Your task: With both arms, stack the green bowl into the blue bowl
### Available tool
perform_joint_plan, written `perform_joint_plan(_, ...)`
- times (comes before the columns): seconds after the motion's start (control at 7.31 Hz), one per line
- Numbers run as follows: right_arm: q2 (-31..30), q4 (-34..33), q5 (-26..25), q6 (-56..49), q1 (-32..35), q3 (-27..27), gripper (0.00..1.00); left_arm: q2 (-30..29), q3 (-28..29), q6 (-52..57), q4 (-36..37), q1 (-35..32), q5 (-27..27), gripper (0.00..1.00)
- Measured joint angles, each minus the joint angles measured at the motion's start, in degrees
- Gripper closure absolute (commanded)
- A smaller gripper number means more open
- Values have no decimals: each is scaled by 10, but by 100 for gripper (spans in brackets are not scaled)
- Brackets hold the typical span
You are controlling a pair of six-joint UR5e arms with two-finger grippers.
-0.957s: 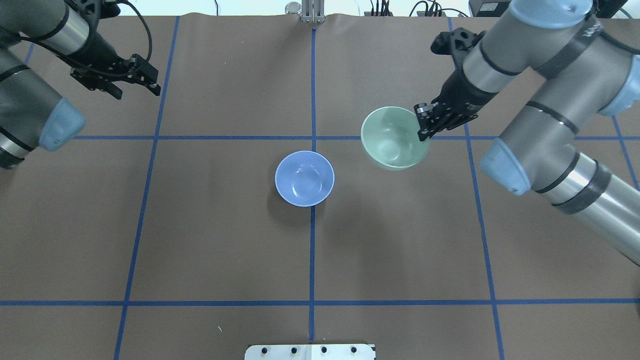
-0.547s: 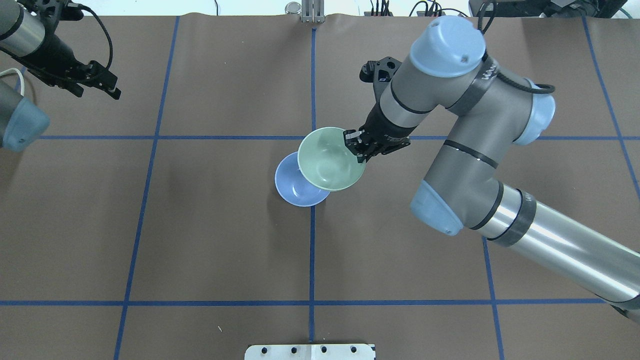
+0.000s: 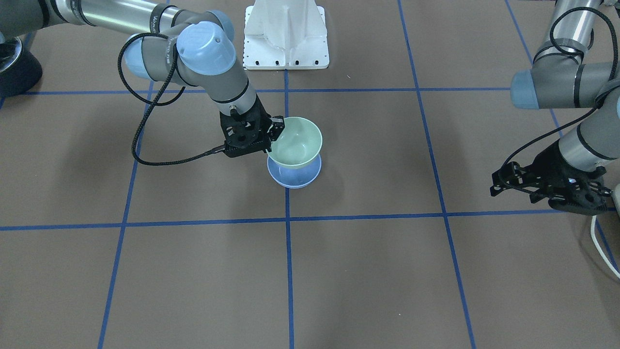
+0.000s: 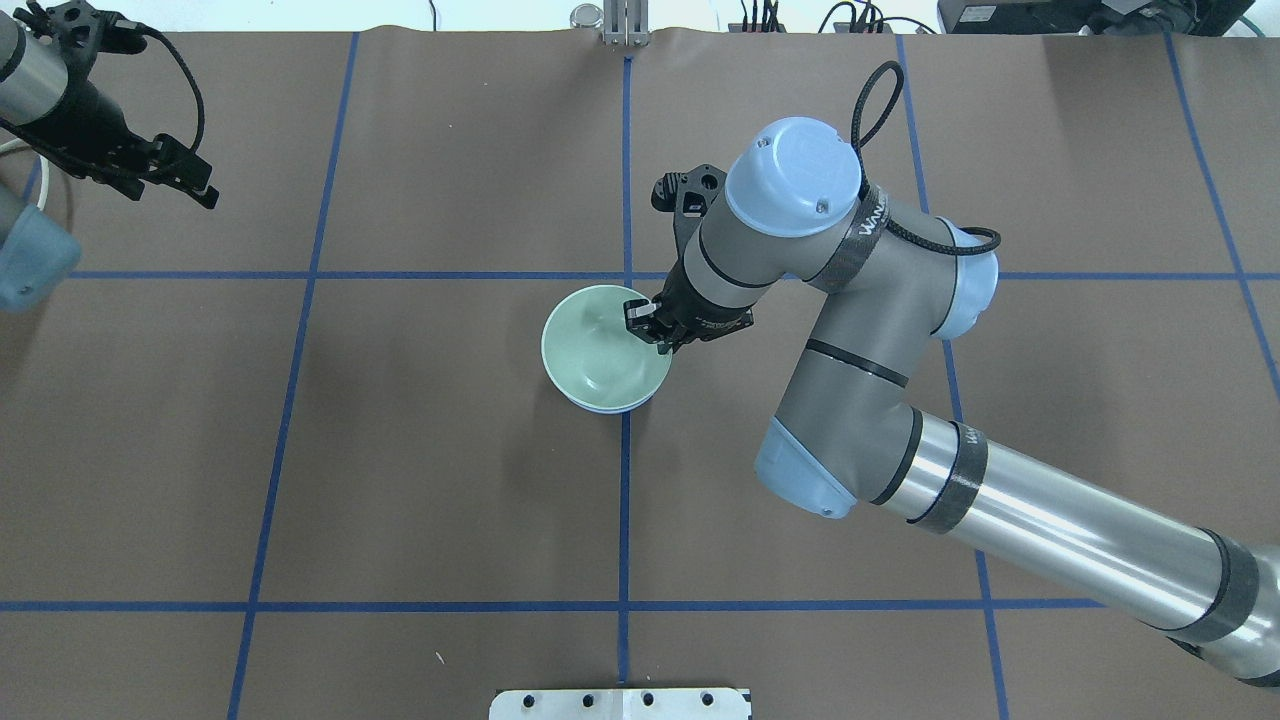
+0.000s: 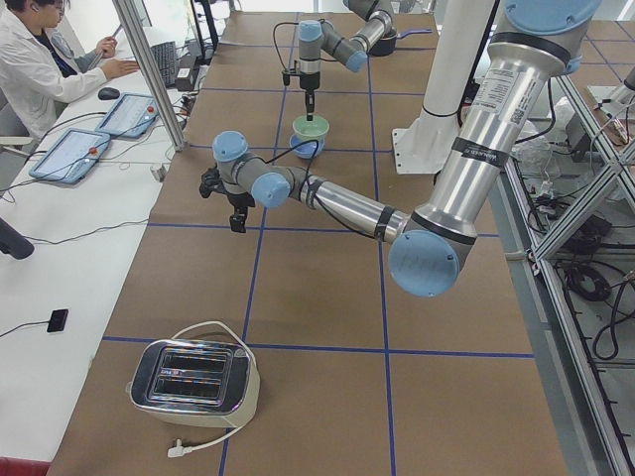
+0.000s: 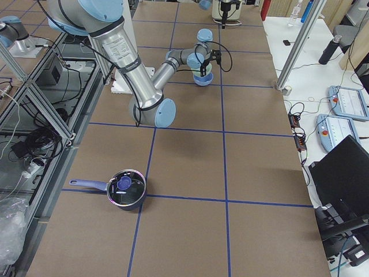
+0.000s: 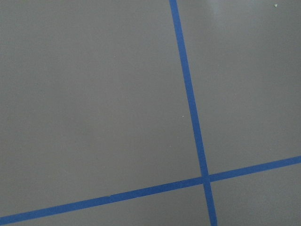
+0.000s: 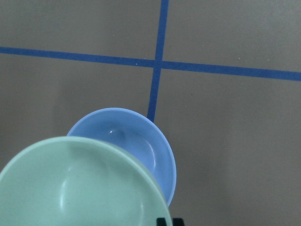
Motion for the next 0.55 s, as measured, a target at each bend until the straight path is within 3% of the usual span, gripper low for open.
perform_joint_plan(0.55,1,16,-8,2,-2,-17,88,2,4,0,-1,3,18,2)
